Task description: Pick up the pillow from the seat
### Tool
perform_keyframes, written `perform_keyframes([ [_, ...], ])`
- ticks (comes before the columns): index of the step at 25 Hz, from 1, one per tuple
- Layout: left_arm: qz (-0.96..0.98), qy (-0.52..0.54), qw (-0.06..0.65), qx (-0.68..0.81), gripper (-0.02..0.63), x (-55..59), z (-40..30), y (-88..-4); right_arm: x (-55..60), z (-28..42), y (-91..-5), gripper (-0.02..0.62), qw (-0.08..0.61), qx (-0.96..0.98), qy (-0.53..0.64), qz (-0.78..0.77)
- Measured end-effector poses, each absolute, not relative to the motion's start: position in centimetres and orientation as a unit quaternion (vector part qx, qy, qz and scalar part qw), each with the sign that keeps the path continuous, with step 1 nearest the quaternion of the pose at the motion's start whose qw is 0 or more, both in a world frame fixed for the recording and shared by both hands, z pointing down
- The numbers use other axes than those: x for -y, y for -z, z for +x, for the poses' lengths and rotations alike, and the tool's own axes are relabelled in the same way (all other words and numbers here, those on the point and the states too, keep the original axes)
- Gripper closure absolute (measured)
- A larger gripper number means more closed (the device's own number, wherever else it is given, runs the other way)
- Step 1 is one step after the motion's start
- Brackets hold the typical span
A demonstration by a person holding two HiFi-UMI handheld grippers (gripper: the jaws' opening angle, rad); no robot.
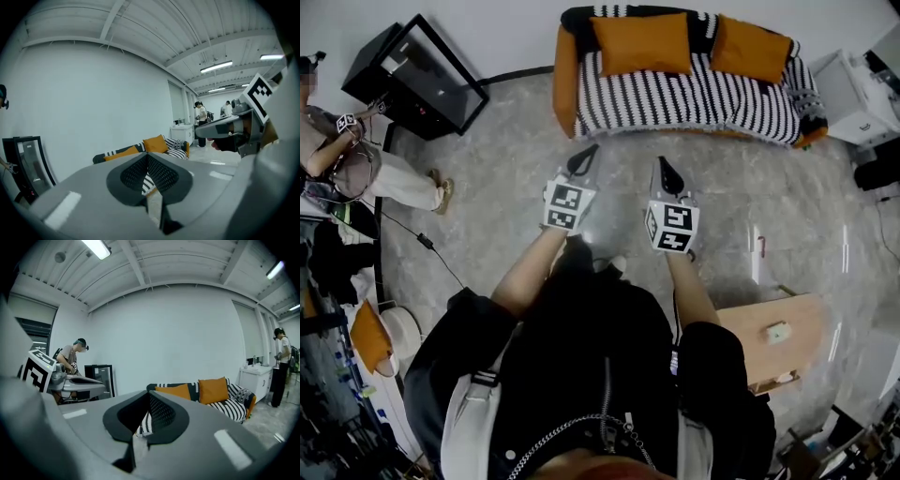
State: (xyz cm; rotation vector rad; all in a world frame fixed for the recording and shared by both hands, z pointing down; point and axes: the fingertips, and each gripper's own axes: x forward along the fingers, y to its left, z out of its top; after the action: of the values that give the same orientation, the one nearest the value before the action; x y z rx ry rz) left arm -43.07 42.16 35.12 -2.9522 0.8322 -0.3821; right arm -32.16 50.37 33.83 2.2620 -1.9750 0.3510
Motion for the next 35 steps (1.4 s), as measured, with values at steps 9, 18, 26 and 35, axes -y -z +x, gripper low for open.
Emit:
perform_keyframes([
  [9, -0.952, 0.129, 0.018, -0.276, 0.595, -41.7, -43.3, -35.7, -50.1, -31.9, -35.0, 0.594, 0.067, 0.658, -0.132, 0.738],
  [18, -0.953, 0.130, 0.007, -0.275, 0.595, -38.0, -39.9, -37.0, -46.8, -28.6, -36.3, 0.594, 0.074, 0.657, -0.139, 0.737],
  [26, -0.953, 0.123, -0.009, -0.277, 0.595, -30.9, -32.9, -37.6, -40.2, -22.4, -36.6, 0.594, 0.085, 0.657, -0.141, 0.736],
  [35, -0.954, 0.118, -0.026, -0.274, 0.595, -21.0, -23.6, -37.9, -30.8, -13.3, -36.0, 0.594, 0.100, 0.651, -0.145, 0.738],
])
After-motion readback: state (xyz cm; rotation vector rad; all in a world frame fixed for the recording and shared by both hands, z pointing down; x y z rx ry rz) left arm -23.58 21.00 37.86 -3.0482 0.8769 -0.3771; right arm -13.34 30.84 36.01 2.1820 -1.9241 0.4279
